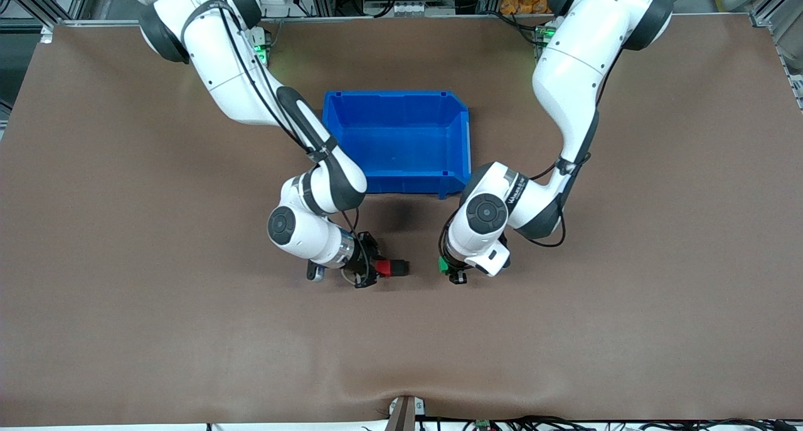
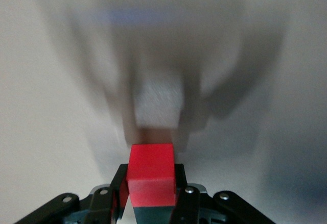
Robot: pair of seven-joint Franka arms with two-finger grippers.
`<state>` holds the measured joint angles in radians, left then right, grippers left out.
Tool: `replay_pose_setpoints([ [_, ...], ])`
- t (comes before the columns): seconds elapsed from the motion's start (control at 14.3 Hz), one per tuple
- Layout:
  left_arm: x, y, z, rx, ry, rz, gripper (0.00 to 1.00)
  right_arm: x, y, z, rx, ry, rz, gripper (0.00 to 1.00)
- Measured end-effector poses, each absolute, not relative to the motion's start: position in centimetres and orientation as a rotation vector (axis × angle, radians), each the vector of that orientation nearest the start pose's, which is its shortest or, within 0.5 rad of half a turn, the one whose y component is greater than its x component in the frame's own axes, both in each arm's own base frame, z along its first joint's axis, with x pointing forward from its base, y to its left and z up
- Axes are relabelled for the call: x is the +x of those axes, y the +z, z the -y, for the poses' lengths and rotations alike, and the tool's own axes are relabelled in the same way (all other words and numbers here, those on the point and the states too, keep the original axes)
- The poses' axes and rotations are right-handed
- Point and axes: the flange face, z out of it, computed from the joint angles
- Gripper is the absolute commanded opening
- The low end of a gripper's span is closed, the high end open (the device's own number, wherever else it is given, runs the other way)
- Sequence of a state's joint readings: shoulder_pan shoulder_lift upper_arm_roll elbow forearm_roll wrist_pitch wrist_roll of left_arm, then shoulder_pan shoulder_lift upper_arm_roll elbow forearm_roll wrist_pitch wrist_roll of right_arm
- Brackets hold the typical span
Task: Attach green and red cubes to black cube
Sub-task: 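Press the red cube against the black cube with the right gripper, then open the right gripper and withdraw while the left gripper presses the green cube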
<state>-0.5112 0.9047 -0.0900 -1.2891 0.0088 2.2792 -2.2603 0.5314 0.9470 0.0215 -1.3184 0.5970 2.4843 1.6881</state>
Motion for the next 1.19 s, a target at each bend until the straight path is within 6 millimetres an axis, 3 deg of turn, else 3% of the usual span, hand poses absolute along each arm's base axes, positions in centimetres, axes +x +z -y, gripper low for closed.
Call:
replay_pose_setpoints([
  [0.28, 62.0, 20.3, 44.1, 1.973, -0.092, -2.27, 0.0, 65.0, 18.0, -39.6, -1.931, 0.404, -1.95, 1.0],
  [0.42, 61.3, 19.7, 45.2, 1.955, -0.096, -2.271, 0.0, 65.8, 19.3, -39.0, -1.949, 0.404, -1.944, 1.0],
  [0.56, 61.1, 19.3, 45.6, 1.948, -0.096, -2.273, 0.0, 66.3, 21.4, -37.3, -2.055, 0.503, -1.965, 1.0],
  [0.7, 61.1, 19.3, 45.7, 1.946, -0.096, -2.268, 0.0, 67.4, 25.0, -33.8, -2.152, 0.564, -1.986, 1.0],
  [0.91, 61.5, 20.1, 46.1, 1.927, -0.091, -2.245, 0.0, 70.0, 32.3, -28.2, -2.213, 0.587, -1.969, 1.0],
  [1.19, 61.8, 18.8, 45.9, 1.904, -0.082, -2.231, 0.0, 72.5, 40.2, -21.5, -2.295, 0.453, -1.824, 1.0],
])
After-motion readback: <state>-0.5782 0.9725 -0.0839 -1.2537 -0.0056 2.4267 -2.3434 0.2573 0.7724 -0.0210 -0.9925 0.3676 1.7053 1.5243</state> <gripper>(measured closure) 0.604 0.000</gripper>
